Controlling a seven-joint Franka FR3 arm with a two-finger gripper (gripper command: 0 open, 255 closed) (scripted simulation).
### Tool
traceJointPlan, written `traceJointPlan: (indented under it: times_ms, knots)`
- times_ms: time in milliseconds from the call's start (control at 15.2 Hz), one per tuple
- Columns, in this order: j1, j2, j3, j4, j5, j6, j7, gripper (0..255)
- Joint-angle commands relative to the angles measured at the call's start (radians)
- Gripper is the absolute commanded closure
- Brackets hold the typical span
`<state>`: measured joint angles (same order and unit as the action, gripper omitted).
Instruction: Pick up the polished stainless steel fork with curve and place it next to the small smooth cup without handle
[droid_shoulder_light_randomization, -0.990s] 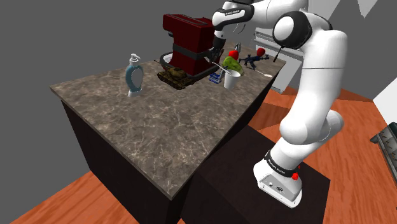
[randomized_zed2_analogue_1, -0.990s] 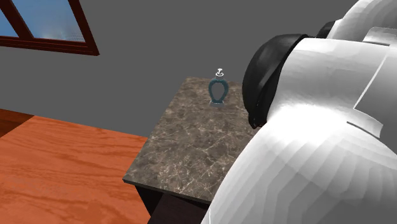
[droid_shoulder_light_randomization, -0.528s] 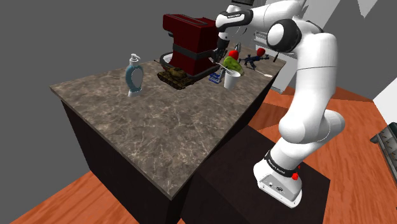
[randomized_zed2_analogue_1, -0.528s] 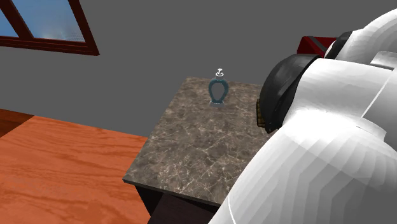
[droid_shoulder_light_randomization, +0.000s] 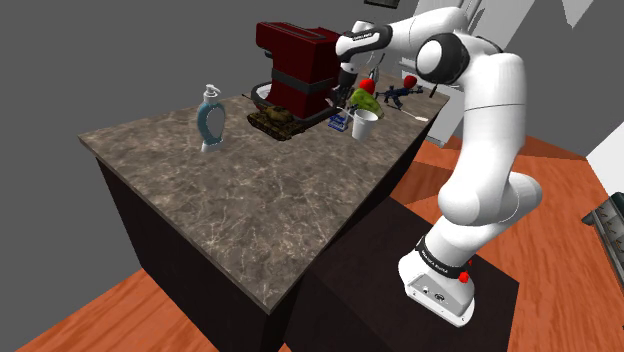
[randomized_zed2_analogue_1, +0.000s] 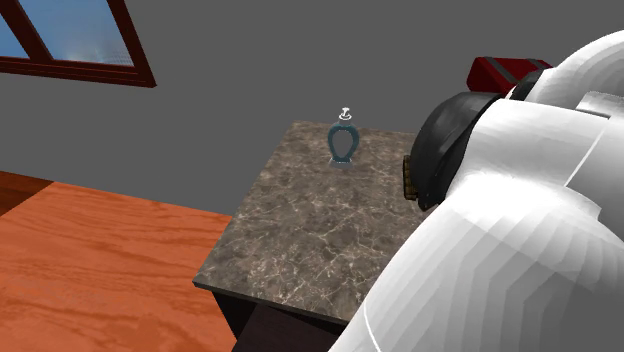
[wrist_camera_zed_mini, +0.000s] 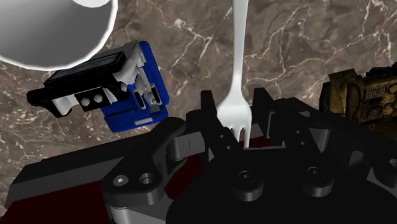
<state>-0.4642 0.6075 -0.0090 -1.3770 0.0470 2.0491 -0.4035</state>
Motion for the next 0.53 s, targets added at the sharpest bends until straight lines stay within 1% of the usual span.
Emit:
traceJointPlan:
  times_ms: [0,462]
  knots:
    - [-0.001,0.006,0.0,-0.02,0.001,0.026,-0.003,255]
    - [-0.001,0.043,0.001,-0.057,0.003,0.1,-0.006,255]
